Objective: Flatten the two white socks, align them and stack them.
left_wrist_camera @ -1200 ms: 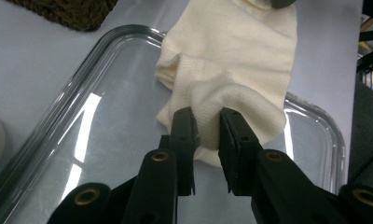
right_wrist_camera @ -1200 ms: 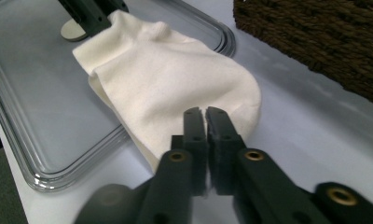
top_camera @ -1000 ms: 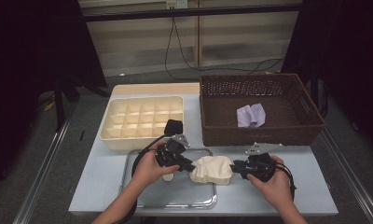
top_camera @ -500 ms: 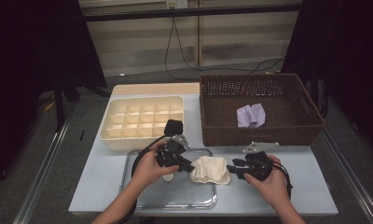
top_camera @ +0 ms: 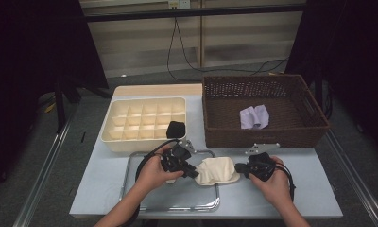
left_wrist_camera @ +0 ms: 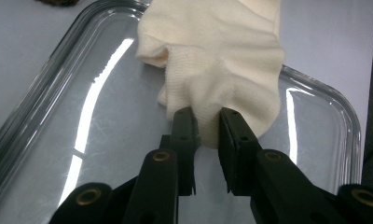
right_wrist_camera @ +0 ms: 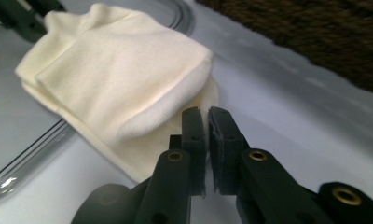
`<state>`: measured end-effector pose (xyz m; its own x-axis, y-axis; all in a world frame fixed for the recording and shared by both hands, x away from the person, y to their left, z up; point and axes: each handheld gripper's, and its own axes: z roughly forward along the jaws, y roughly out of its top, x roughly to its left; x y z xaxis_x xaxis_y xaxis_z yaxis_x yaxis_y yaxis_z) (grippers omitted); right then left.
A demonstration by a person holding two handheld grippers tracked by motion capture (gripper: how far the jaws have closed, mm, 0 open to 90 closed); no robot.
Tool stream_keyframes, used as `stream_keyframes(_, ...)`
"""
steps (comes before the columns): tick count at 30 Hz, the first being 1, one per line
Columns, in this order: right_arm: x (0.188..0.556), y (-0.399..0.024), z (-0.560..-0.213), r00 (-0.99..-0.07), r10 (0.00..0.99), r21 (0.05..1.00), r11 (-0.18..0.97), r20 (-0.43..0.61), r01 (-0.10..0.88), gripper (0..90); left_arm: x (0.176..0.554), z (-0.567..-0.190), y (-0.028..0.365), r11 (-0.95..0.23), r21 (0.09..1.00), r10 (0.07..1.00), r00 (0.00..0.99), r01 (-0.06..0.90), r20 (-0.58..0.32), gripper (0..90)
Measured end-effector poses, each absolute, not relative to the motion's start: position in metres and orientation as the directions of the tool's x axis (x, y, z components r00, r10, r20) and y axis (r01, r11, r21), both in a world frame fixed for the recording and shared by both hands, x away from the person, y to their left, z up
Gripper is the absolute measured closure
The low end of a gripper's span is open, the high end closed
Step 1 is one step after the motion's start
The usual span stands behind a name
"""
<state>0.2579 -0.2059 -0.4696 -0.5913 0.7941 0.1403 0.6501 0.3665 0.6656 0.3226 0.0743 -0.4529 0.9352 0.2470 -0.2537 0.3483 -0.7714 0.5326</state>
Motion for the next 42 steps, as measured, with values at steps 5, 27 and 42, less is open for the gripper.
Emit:
stream_keyframes(5,0.262,-0.211,-0.471,-0.582,0.803,0.669,0.363,0.129,0.649,84.9,0.322,-0.454,0.07,-0.782,0.527,0.24,0.941,0.334,-0.239,76.7)
stream_keyframes(27,0.26,-0.195,-0.466,-0.61,0.783,0.67,0.39,0.12,0.632,83.3,0.321,-0.451,0.069,-0.775,0.539,0.24,0.943,0.33,-0.232,76.0)
stream_keyframes(42,0.246,-0.206,-0.459,-0.61,0.781,0.677,0.376,0.135,0.632,85.0,0.321,-0.45,0.07,-0.771,0.545,0.233,0.943,0.329,-0.239,75.3)
